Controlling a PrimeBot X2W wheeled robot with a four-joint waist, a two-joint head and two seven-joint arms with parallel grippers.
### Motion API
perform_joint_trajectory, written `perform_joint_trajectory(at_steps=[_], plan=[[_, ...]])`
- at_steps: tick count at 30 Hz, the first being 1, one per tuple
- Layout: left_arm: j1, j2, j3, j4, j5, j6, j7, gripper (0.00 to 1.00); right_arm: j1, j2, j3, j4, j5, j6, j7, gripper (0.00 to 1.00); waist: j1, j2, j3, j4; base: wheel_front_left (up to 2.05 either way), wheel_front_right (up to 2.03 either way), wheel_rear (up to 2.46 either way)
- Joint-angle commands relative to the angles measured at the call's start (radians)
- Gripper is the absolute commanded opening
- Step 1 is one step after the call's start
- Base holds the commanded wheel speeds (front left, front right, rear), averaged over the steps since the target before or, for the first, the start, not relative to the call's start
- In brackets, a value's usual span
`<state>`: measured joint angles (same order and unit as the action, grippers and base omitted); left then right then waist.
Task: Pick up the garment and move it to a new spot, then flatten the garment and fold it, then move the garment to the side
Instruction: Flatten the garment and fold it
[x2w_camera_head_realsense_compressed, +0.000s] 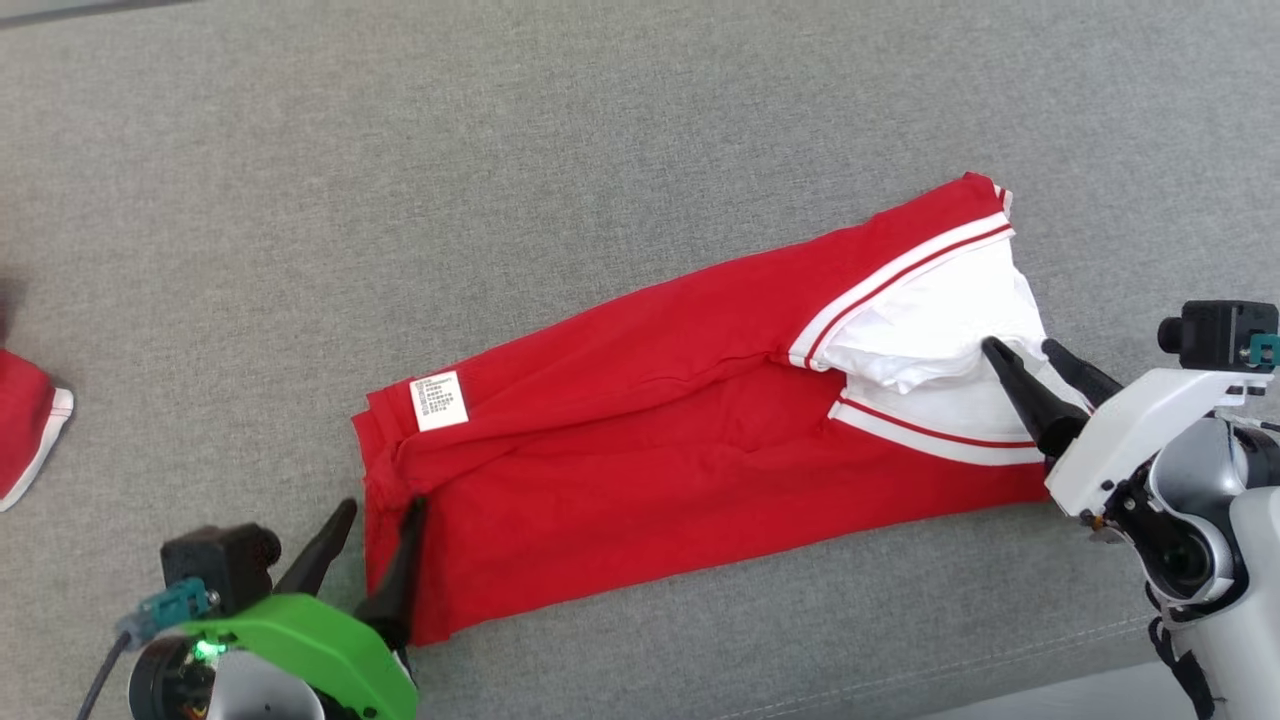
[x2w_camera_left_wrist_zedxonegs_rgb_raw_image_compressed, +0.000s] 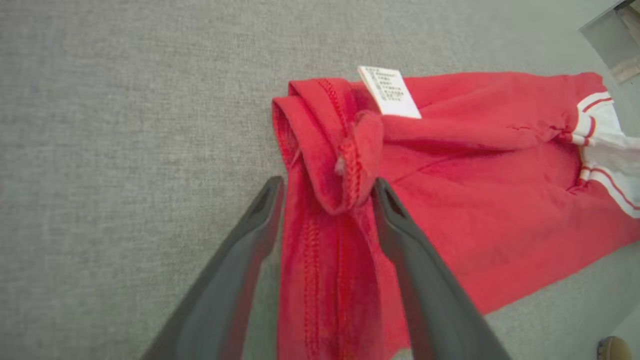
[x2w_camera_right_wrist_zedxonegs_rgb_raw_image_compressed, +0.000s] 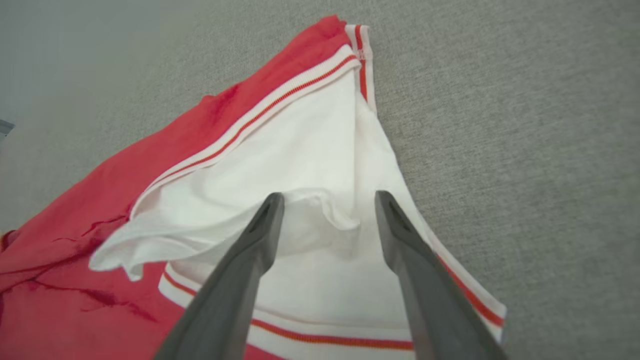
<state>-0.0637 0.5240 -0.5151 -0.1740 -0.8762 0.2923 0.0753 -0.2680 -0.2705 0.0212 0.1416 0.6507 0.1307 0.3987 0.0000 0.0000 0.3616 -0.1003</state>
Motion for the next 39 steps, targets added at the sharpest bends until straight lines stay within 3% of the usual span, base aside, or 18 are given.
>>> perform_joint_trajectory(at_steps=[1,5,8,12,16,20,24,25,26,27,31,39], plan=[[0.023,0.012,0.0,0.002,0.014,0.008,-0.011,1.0,0.012,-0.016,-0.003,-0.004,0.009,0.0,0.014,1.0,0.0,0.0,-0.014,-0.001,0.0,0.0,0.0],[0.065,-0.007,0.022,0.0,0.057,0.032,-0.118,1.0,-0.007,-0.054,-0.034,-0.025,0.008,0.0,0.054,1.0,0.0,0.0,-0.026,0.0,0.0,0.0,0.0],[0.083,-0.065,0.063,0.022,0.103,0.052,-0.283,1.0,-0.068,-0.047,-0.079,0.003,-0.037,0.0,0.08,1.0,0.0,0.0,-0.021,0.008,0.0,0.0,0.0],[0.062,-0.121,0.084,0.05,0.196,0.053,-0.335,1.0,-0.13,-0.025,-0.078,0.068,-0.091,0.0,0.119,1.0,0.0,0.0,-0.01,0.03,0.0,0.0,0.0],[0.054,-0.186,0.124,0.063,0.318,0.028,-0.34,1.0,-0.157,-0.007,-0.062,0.145,-0.13,0.0,0.15,1.0,0.0,0.0,-0.001,0.058,0.0,0.0,0.0],[0.091,-0.265,0.194,0.073,0.428,-0.027,-0.34,1.0,-0.148,-0.007,-0.054,0.231,-0.169,0.0,0.172,1.0,0.0,0.0,-0.003,0.084,0.0,0.0,0.0],[0.11,-0.338,0.272,0.074,0.507,-0.094,-0.34,1.0,-0.13,0.023,-0.046,0.291,-0.129,-0.001,0.187,1.0,0.0,0.0,-0.011,0.1,0.0,0.0,0.0],[0.113,-0.349,0.285,0.074,0.523,-0.112,-0.34,1.0,-0.128,0.031,-0.046,0.3,-0.117,-0.001,0.181,0.84,0.0,0.0,-0.015,0.103,0.0,0.0,0.0],[0.12,-0.368,0.302,0.079,0.541,-0.131,-0.34,1.0,-0.128,0.039,-0.048,0.31,-0.102,0.0,0.167,0.26,0.0,0.0,-0.02,0.106,0.0,0.0,0.0],[0.124,-0.384,0.316,0.083,0.553,-0.145,-0.34,1.0,-0.127,0.046,-0.051,0.319,-0.088,0.0,0.157,0.0,0.0,0.0,-0.027,0.108,0.0,0.0,0.0],[0.141,-0.425,0.359,0.106,0.608,-0.208,-0.341,1.0,-0.121,0.033,-0.079,0.353,-0.034,0.0,0.101,0.0,0.0,0.0,-0.063,0.114,0.0,0.0,0.0],[0.178,-0.465,0.424,0.156,0.655,-0.295,-0.341,1.0,-0.124,-0.076,-0.213,0.426,-0.013,-0.001,0.029,0.0,0.0,0.0,-0.147,0.117,0.0,0.0,0.0]])
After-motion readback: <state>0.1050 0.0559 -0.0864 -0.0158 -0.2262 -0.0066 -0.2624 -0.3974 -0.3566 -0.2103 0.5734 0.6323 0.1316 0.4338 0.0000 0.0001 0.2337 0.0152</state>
